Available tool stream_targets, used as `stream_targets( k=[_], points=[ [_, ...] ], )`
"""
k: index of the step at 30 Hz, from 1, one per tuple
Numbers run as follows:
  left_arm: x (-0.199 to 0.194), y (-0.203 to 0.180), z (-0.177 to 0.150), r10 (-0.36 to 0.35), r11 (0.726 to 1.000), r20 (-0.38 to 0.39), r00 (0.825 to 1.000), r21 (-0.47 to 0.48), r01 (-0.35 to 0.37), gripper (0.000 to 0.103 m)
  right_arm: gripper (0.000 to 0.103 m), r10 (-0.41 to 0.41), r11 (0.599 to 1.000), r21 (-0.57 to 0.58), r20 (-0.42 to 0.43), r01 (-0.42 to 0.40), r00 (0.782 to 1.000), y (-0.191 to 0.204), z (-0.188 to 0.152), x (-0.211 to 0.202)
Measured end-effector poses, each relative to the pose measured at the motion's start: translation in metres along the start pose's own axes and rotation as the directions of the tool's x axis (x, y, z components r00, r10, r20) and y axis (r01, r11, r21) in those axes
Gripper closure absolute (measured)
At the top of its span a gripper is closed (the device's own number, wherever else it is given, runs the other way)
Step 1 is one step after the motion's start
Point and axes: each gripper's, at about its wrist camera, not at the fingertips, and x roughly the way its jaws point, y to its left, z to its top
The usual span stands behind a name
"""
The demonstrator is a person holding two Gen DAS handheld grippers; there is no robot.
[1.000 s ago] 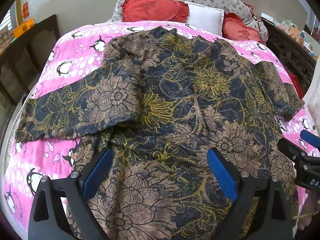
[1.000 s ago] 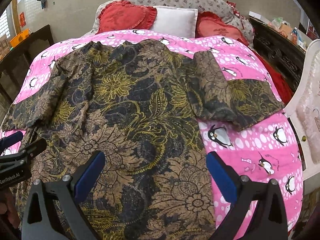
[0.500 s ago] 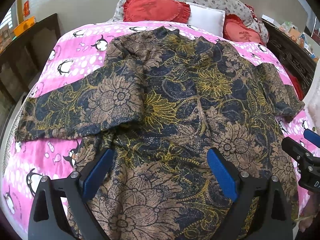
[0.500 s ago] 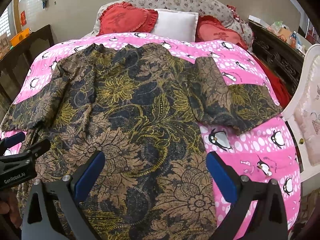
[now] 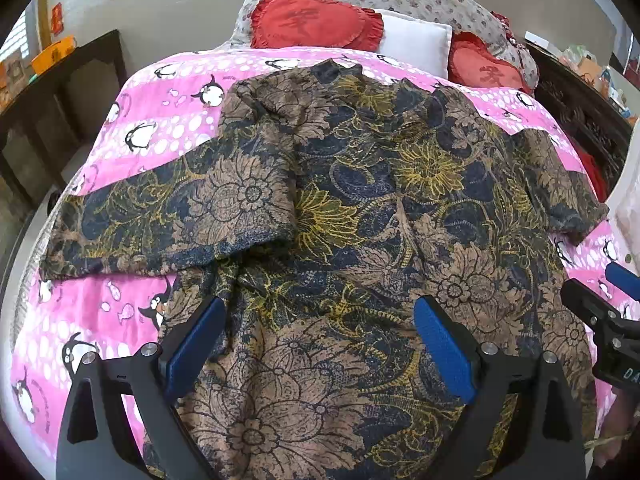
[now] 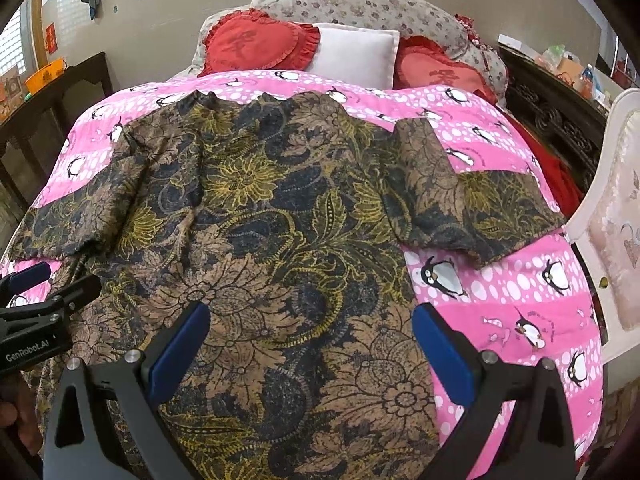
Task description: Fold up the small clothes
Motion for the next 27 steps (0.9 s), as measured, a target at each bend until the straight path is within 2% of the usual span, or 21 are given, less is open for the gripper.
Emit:
stream_targets(
  k=[3, 4, 7, 9, 12, 14, 16, 27],
  points=[
    [0.013, 0.001, -0.002, -0.009, 1.000, -0.011, 1.000, 0.006, 0.009, 0.024, 0.000, 0.012, 1.000, 0.003, 0.029, -0.012, 0.999, -0.003, -0.003, 0.006],
    [0.022, 0.003, -0.004, 0.012, 1.000, -0.017, 1.000, 0.014, -0.012, 0.024, 0.000, 0.019, 1.000, -0.002, 0.037, -0.019, 0.999, -0.005, -0.005, 0.012],
    [0.048, 0.010, -0.011, 0.050, 0.998, -0.026, 0.998, 0.043, -0.049, 0.028, 0.000, 0.020, 0.999, -0.025, 0.012, -0.020, 1.000, -0.008, -0.011, 0.044],
    [0.060, 0.017, -0.016, 0.049, 0.998, -0.039, 0.998, 0.034, -0.047, 0.029, 0.000, 0.014, 1.000, -0.020, -0.012, -0.014, 1.000, -0.011, -0.019, 0.063],
    [0.064, 0.021, -0.022, 0.034, 0.999, 0.010, 0.999, 0.034, -0.034, 0.023, 0.000, 0.014, 1.000, -0.014, -0.046, -0.015, 0.999, -0.012, -0.035, 0.084],
    [0.064, 0.022, -0.022, 0.032, 0.999, 0.017, 0.999, 0.031, -0.033, 0.021, 0.000, 0.008, 1.000, -0.014, 0.000, -0.008, 1.000, -0.011, -0.041, 0.081],
    [0.066, 0.024, -0.023, 0.030, 0.999, 0.018, 0.999, 0.023, -0.030, 0.017, 0.000, 0.007, 1.000, -0.015, -0.006, -0.007, 1.000, -0.011, -0.040, 0.082],
    [0.067, 0.024, -0.022, 0.032, 0.999, 0.027, 0.999, 0.024, -0.033, 0.016, 0.000, 0.007, 1.000, -0.016, 0.000, -0.007, 1.000, -0.012, -0.041, 0.082]
  ],
)
